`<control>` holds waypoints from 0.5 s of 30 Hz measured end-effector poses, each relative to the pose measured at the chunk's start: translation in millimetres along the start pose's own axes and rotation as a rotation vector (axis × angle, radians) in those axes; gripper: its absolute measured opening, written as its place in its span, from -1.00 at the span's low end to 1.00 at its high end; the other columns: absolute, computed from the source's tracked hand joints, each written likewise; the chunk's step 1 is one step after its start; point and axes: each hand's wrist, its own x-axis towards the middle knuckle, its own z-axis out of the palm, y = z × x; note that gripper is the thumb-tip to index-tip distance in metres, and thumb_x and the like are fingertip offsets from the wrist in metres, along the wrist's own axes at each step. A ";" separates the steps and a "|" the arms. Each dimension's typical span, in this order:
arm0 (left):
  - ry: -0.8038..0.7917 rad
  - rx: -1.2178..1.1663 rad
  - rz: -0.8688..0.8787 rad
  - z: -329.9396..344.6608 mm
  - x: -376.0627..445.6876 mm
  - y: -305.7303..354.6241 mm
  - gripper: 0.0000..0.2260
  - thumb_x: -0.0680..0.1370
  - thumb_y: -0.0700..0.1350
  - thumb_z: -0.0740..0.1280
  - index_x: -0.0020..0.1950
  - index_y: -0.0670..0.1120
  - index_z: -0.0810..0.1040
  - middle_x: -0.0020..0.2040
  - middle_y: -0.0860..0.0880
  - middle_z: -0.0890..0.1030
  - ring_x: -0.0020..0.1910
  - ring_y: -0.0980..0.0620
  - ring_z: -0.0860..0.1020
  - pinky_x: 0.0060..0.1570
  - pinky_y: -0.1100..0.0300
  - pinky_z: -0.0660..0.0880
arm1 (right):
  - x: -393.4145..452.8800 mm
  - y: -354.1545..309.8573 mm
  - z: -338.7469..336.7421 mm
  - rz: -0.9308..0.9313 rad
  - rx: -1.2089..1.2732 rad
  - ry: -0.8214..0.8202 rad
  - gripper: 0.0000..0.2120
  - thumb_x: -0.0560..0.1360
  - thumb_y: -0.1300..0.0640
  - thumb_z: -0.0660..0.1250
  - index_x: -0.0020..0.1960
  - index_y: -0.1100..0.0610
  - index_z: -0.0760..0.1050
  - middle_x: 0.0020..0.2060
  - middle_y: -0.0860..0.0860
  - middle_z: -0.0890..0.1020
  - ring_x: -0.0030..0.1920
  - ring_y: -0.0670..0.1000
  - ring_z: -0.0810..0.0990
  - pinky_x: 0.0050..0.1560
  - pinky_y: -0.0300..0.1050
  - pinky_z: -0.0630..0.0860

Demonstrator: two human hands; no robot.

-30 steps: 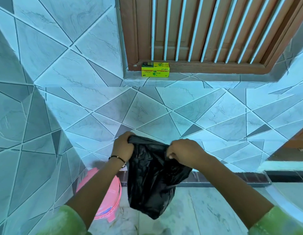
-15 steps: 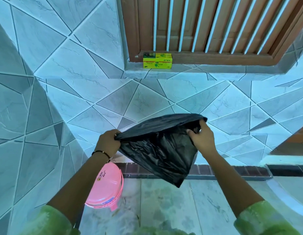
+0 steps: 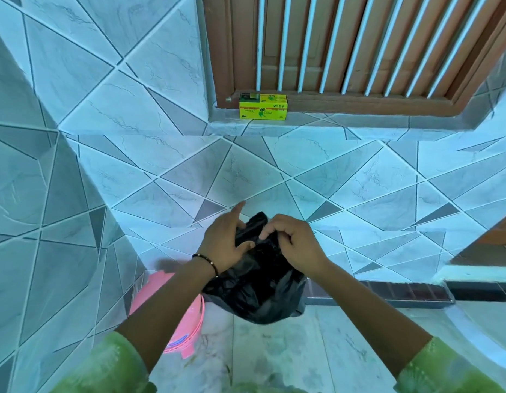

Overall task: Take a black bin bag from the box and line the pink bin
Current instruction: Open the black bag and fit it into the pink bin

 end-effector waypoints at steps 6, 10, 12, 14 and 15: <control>-0.188 0.098 -0.009 12.4 5.6 -7.3 -0.47 0.36 0.08 0.33 0.32 0.01 0.41 0.19 -0.17 0.45 0.24 -0.17 0.36 0.23 0.02 0.35 | -5.4 -4.4 -7.3 -0.054 0.060 -0.037 -0.62 0.31 0.49 0.09 -0.20 0.22 0.64 -0.22 0.00 0.65 -0.15 -0.08 0.62 -0.04 -0.30 0.49; -0.110 -0.076 -0.100 15.8 7.1 -11.2 -0.58 0.31 0.14 0.25 -0.04 -0.14 0.58 -0.01 -0.16 0.59 0.04 -0.12 0.51 0.06 0.13 0.41 | -11.8 -4.8 -16.2 -0.088 0.045 -0.043 -0.60 0.31 0.49 0.09 -0.18 0.20 0.64 -0.21 -0.05 0.64 -0.15 -0.09 0.62 -0.05 -0.23 0.52; -0.018 -0.139 -0.078 13.7 10.8 -5.0 -0.71 0.33 0.03 0.29 -0.09 -0.15 0.55 -0.06 -0.12 0.60 -0.02 -0.08 0.52 -0.01 0.18 0.37 | -13.1 -3.7 -21.0 -0.089 0.035 -0.048 -0.60 0.32 0.49 0.09 -0.16 0.20 0.64 -0.20 -0.07 0.63 -0.15 -0.12 0.61 -0.05 -0.30 0.48; -0.014 -0.137 -0.031 11.5 13.9 4.6 -0.86 0.39 -0.06 0.31 -0.13 -0.11 0.49 -0.16 -0.05 0.58 -0.13 -0.07 0.51 -0.17 0.24 0.34 | -13.6 -1.8 -25.7 -0.097 -0.009 -0.064 -0.66 0.38 0.42 0.14 -0.10 0.16 0.63 -0.18 -0.06 0.63 -0.16 -0.06 0.62 -0.09 -0.26 0.49; -0.016 -0.130 -0.022 11.1 15.9 5.7 -0.93 0.43 -0.12 0.31 -0.15 -0.08 0.44 -0.21 -0.03 0.55 -0.18 -0.08 0.49 -0.26 0.24 0.28 | -14.2 -0.3 -28.2 -0.120 -0.069 -0.090 -0.72 0.42 0.34 0.19 -0.06 0.10 0.61 -0.15 -0.05 0.63 -0.17 -0.02 0.61 -0.12 -0.18 0.51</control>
